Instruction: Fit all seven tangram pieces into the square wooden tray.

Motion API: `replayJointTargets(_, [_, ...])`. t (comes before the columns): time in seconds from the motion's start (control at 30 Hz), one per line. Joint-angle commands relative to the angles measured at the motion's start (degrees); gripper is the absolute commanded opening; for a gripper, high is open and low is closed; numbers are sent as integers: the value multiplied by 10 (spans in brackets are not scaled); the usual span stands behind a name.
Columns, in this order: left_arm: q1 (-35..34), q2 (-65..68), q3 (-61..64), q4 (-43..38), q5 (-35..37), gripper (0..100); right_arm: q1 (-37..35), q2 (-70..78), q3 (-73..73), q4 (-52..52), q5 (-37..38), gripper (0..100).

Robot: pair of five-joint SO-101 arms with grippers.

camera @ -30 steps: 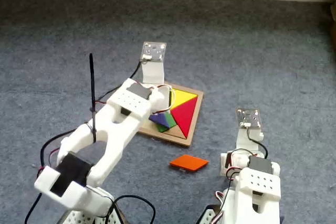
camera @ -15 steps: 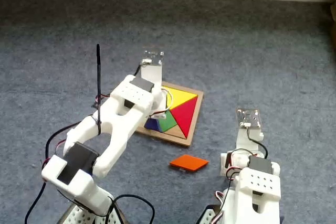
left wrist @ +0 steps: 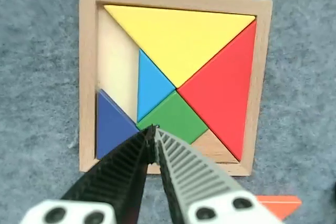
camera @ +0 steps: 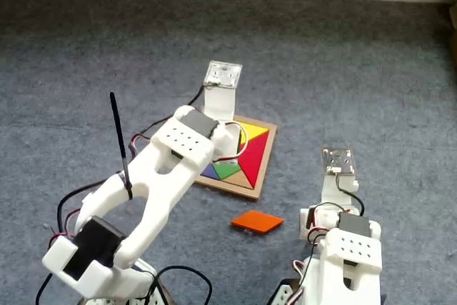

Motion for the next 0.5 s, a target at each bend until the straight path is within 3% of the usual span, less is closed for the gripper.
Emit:
replayJointTargets(0.0, [-13,1,-3,6,1,6,15,-7,0,-15,4,5])
replayJointTargets(0.37, [-107,-194,41,80,-2,6,7,-7,-2,-15,5,5])
replayJointTargets(0.47, [-131,-264,85,80,-59,6,2,-7,-5,-14,5,5])
